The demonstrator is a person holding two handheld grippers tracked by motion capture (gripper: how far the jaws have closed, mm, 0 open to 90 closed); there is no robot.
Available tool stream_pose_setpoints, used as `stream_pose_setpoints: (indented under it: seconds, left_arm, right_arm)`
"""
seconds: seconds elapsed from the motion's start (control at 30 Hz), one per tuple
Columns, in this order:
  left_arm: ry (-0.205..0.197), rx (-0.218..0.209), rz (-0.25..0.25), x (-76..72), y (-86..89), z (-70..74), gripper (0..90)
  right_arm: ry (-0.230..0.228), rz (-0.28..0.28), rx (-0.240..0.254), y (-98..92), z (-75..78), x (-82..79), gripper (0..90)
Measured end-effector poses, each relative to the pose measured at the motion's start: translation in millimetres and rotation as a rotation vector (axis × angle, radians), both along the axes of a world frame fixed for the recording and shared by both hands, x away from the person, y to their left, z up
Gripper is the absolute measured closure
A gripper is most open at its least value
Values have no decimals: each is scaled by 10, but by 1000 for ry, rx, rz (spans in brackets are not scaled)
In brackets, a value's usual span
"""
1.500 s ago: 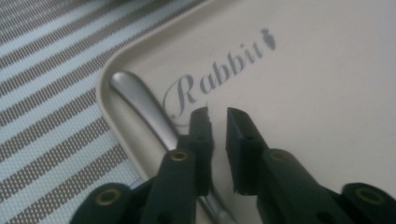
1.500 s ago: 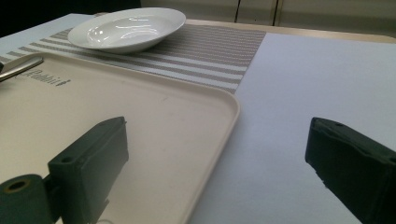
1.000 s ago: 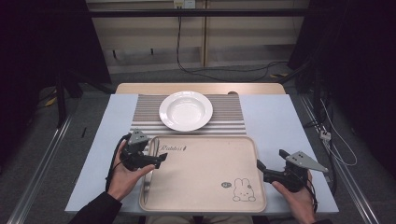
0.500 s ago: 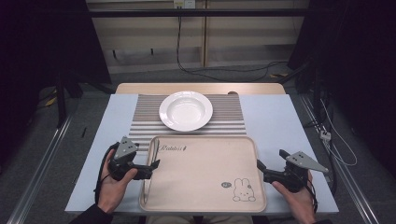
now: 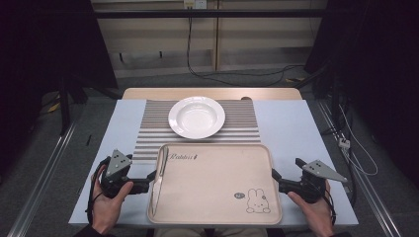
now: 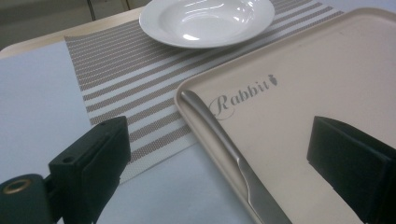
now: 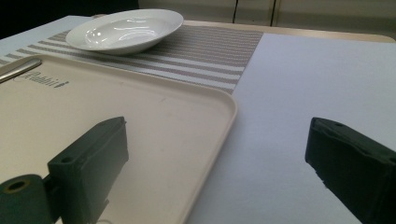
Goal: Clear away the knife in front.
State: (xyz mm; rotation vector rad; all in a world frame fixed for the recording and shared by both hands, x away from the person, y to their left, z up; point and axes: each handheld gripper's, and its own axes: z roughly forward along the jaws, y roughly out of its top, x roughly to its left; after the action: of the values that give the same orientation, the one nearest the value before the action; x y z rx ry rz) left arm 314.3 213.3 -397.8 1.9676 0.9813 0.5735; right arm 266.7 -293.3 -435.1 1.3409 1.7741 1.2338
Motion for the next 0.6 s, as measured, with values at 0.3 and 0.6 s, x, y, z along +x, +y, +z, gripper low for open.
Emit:
stream_pose_setpoints:
  seconds: [0.3, 0.6]
  left_arm:
    - [37, -28, -7, -5, 7, -227, 60]
    - [10, -40, 8, -41, 50, -255, 55]
  right_arm:
    - [-2, -2, 1, -2, 0, -2, 58]
    - [-4, -2, 3, -16, 1, -4, 58]
